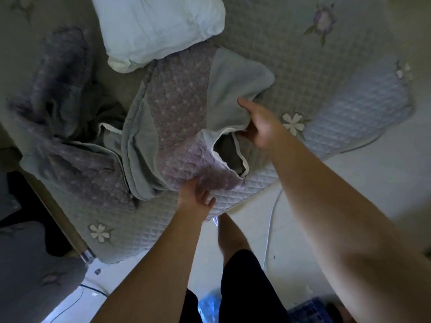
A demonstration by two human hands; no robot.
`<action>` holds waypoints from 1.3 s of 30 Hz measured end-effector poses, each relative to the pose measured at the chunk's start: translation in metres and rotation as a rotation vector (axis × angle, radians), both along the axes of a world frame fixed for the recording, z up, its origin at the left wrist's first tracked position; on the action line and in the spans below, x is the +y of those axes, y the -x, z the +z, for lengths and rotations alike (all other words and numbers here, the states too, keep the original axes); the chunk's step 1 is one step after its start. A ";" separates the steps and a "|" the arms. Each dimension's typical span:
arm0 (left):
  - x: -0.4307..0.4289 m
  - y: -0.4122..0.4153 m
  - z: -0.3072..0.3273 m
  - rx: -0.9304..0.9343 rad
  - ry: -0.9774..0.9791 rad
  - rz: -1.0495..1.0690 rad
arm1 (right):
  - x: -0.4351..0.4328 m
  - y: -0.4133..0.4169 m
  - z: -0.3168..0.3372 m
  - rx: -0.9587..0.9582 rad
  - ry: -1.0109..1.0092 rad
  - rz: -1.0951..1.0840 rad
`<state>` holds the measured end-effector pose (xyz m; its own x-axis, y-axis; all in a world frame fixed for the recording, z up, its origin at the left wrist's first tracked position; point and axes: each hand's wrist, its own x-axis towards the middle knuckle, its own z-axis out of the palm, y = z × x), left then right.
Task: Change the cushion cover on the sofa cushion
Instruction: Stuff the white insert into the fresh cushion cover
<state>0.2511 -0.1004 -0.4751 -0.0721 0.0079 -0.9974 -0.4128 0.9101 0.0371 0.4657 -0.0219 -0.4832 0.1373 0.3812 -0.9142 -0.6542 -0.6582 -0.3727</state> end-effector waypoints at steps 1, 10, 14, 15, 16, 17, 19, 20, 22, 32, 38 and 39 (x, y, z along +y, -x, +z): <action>0.003 0.001 0.006 -0.051 -0.050 0.065 | 0.003 -0.004 0.006 0.052 -0.051 -0.069; 0.097 -0.019 0.106 -0.378 -0.454 -0.091 | -0.010 -0.092 0.103 -0.355 -0.296 -0.784; 0.136 -0.033 0.151 -0.251 -0.474 -0.303 | -0.035 -0.109 0.121 -0.537 -0.230 -0.828; 0.141 -0.032 0.163 -0.235 -0.485 -0.340 | -0.042 -0.108 0.125 -0.614 -0.213 -0.817; 0.145 -0.028 0.174 -0.224 -0.511 -0.355 | -0.048 -0.104 0.132 -0.704 -0.196 -0.781; 0.148 -0.023 0.185 -0.239 -0.551 -0.335 | -0.051 -0.097 0.142 -0.827 -0.173 -0.733; 0.150 -0.005 0.202 -0.335 -0.667 -0.217 | -0.055 -0.086 0.160 -1.037 -0.188 -0.641; 0.151 0.006 0.208 -0.404 -0.719 -0.154 | -0.054 -0.082 0.169 -1.127 -0.202 -0.613; 0.152 0.018 0.214 -0.452 -0.751 -0.119 | -0.046 -0.080 0.188 -1.181 -0.263 -0.577; 0.197 -0.047 0.206 0.016 -0.756 -0.573 | 0.008 -0.144 0.227 -0.687 -0.320 -0.410; 0.246 -0.136 0.234 0.049 -1.054 -0.626 | 0.037 -0.198 0.246 -1.006 -0.359 -0.401; 0.256 -0.152 0.238 0.025 -1.082 -0.600 | 0.037 -0.206 0.248 -1.076 -0.371 -0.449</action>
